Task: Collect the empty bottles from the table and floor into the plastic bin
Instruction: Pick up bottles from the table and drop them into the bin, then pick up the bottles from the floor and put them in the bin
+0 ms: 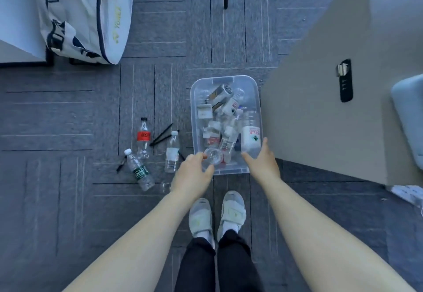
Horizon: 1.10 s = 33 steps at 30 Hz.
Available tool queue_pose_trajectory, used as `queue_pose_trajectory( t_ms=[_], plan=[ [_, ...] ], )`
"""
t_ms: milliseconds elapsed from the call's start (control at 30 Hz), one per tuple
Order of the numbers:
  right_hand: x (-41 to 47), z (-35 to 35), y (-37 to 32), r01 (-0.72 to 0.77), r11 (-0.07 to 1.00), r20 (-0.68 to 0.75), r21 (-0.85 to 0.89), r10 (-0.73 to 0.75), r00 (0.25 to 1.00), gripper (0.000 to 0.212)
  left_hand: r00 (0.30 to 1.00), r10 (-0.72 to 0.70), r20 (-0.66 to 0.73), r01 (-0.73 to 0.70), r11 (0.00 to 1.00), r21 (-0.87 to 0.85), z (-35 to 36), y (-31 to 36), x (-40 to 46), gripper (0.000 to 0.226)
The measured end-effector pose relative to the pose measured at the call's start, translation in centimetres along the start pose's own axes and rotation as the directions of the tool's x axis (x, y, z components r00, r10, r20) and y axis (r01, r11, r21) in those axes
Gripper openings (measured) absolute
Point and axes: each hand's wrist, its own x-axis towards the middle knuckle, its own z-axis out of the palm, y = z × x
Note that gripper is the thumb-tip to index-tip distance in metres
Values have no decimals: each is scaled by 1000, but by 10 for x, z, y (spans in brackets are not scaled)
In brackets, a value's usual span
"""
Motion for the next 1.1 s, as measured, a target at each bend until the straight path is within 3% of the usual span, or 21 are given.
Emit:
queue_pose_trajectory(
  t_ms=[133,367,567,700,800,1100],
  plan=[
    [-19,4,-8,74,995,42,-68,-71,997,68,999,-30,-13,30,999,-14,-3,-17,-16,37],
    [-96,16,-51,298,945,190,-131,-271,944,47,960,-260,-105,226,940,-255,-36,-51,-67,31],
    [-126,75,-83,412,856,314,-312,-316,895,46,919,-361,-160,295,897,-329,-61,-116,-82,29],
    [-106,142,-92,396,850,273,-348,-313,910,45,901,-383,-202,300,889,-347,-46,-192,-54,27],
    [-62,211,-92,351,866,209,-356,-292,933,50,908,-368,-198,290,896,-335,-12,-259,-13,28],
    [121,415,-56,135,945,57,-298,-123,991,100,949,-274,-157,227,937,-265,133,-415,99,35]
  ],
)
